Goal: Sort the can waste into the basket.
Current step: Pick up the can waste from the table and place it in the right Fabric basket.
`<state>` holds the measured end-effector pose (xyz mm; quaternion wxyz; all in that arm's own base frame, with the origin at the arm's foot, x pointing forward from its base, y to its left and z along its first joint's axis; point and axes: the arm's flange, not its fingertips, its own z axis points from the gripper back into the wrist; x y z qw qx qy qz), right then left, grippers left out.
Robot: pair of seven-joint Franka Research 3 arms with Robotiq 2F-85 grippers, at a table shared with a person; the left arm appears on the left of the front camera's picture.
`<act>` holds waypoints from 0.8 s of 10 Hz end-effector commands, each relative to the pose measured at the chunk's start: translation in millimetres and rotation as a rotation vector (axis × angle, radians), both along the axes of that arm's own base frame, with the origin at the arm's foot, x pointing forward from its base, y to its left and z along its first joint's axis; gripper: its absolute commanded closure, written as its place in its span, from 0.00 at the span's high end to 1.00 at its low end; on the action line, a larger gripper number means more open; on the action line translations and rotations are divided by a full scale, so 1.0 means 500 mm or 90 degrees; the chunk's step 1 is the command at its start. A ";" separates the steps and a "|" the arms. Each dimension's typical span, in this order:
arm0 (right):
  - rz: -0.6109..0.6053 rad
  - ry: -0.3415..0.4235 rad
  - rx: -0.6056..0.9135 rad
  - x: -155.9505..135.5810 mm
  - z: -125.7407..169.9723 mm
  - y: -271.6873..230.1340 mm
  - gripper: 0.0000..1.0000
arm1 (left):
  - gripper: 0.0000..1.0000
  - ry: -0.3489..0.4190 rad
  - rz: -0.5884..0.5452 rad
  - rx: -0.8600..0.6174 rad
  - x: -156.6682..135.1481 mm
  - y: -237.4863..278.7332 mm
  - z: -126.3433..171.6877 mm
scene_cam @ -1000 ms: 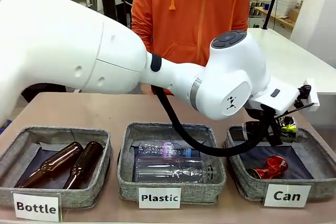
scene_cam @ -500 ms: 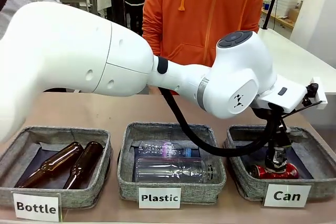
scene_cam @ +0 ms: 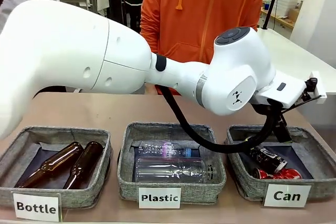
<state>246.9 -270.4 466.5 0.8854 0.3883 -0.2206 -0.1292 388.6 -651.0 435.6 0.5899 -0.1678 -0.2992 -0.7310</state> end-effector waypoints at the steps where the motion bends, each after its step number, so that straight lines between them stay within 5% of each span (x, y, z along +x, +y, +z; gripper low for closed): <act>1: -0.015 -0.003 0.008 0.006 0.005 0.004 1.00 | 1.00 0.047 0.020 -0.005 -0.018 0.067 0.048; 4: 0.056 -0.022 0.044 0.038 0.001 0.041 1.00 | 1.00 0.061 0.101 0.004 -0.014 0.252 0.170; 8: 0.258 -0.003 0.110 0.187 -0.023 0.255 1.00 | 1.00 0.224 0.383 -0.040 -0.016 0.601 0.269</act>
